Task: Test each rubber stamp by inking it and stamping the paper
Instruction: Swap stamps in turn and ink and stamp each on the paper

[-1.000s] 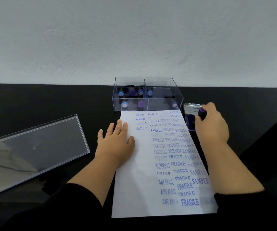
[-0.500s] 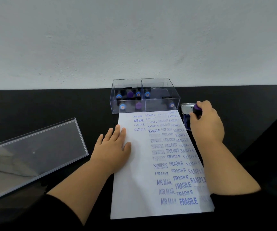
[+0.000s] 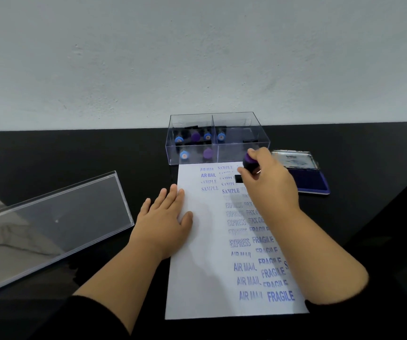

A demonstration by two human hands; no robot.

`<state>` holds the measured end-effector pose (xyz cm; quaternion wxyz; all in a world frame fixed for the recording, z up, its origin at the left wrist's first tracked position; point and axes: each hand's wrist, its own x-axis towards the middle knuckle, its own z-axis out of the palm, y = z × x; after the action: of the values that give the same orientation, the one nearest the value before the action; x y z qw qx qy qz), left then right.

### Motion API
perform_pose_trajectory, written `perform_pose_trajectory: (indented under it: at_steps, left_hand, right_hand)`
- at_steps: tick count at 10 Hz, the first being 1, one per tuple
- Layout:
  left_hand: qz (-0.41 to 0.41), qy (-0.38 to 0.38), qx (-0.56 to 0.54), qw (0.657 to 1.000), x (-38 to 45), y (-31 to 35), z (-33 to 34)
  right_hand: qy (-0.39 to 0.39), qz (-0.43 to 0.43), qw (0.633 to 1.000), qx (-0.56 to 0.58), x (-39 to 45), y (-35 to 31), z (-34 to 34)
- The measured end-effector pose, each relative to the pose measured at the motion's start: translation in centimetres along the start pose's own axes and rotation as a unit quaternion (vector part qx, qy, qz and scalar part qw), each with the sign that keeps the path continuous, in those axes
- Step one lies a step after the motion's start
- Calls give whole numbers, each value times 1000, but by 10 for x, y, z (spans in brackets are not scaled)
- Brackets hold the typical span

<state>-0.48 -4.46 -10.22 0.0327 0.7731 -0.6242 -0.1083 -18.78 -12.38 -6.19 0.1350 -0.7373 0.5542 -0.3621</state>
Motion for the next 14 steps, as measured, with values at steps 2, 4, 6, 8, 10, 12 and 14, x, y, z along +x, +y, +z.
perform_pose_trajectory:
  at_steps: [2, 4, 6, 8, 10, 12, 14]
  left_hand:
    - [-6, 0, -10, 1000, 1, 1, -1]
    - [-6, 0, -13, 1000, 1, 0, 0]
    - [-4, -4, -14, 1000, 2, 0, -1]
    - [-2, -7, -13, 1000, 2, 0, 0]
    - [0, -9, -13, 1000, 2, -1, -1]
    - [3, -11, -11, 1000, 1, -1, -1]
    - [2, -9, -9, 1000, 2, -1, -1]
  right_hand:
    - [-69, -43, 997, 6, -1, -20, 18]
    - [-72, -37, 996, 24, 0, -21, 30]
    - [-84, -48, 995, 31, -6, -22, 38]
    - [-93, -52, 994, 33, -8, -21, 43]
    - [-94, -61, 994, -1, -11, -23, 46]
    - [-91, -56, 994, -25, -12, -25, 46]
    - [-90, -73, 993, -38, -13, -25, 47]
